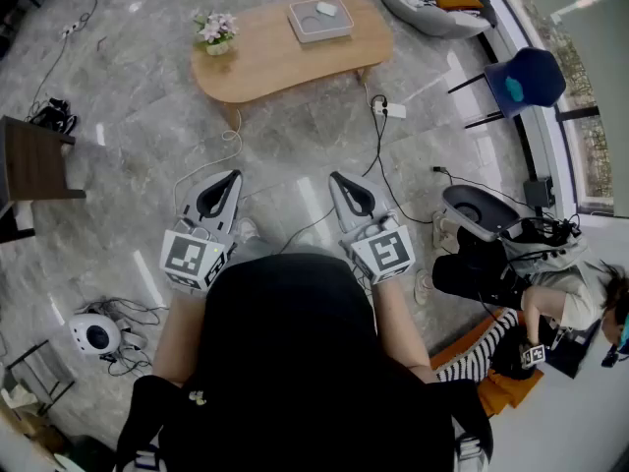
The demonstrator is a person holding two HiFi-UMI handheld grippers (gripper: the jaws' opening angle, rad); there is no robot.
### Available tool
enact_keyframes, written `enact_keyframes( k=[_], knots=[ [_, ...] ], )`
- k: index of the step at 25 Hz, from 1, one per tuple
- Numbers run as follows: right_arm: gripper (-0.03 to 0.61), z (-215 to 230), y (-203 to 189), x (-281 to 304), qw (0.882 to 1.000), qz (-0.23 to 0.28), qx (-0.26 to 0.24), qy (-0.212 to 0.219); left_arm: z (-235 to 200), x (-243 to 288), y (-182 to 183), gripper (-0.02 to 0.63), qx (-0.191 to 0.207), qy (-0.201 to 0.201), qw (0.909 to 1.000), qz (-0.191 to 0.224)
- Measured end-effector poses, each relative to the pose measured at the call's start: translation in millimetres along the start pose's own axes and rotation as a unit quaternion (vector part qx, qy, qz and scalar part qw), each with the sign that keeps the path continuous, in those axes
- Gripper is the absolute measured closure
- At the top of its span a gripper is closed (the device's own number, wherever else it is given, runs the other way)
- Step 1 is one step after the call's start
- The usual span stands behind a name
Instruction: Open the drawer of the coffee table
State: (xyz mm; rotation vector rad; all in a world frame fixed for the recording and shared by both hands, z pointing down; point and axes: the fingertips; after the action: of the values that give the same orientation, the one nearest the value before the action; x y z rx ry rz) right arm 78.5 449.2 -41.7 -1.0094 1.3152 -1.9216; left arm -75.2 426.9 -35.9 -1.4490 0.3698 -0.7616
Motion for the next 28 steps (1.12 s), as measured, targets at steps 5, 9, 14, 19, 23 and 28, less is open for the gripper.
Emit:
enact_keyframes(
  k=[5,9,14,19,23,28],
  knots=[
    [0.580,-3.8,-4.2,16.6,1.000,-0.006,-0.008,-0.004,-10.9,1.2,-8.9,0.601,0.010,-0.010,0.9999,0.000],
    [0.580,-13.1,-4.7,32.5,1.000,-0.009,-0.005,-0.009,-25.0,-4.1,-15.4,0.601,0.011,-0.018,0.9998,-0.002],
    [0.580,-26.0,-7.6,52.0,0.999,-0.005,0.014,-0.030,-52.6,-17.3,-34.1,0.601,0.022,-0.030,0.9992,-0.011],
    [0.580,-28.4,-12.9,60.5,0.998,-0.012,0.019,-0.063,-70.4,-27.6,-54.3,0.601,0.009,-0.046,0.9987,-0.021],
    [0.580,-23.0,-15.7,71.5,0.996,-0.008,0.022,-0.081,-82.6,-24.8,-66.2,0.601,0.009,-0.054,0.9981,-0.026],
    [0.580,-9.2,-14.2,89.7,0.996,-0.005,0.031,-0.081,-97.8,-9.6,-69.8,0.601,0.009,-0.049,0.9984,-0.029]
  ],
)
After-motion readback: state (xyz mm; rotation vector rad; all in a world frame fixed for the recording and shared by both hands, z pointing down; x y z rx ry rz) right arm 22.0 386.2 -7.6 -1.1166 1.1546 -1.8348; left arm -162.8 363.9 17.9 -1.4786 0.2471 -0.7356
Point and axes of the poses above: the fingertips, and each gripper's own axes: x forward along the fingers, z to its right, y out of its top, and after that the axes turned 13 degrees about x, right-handed
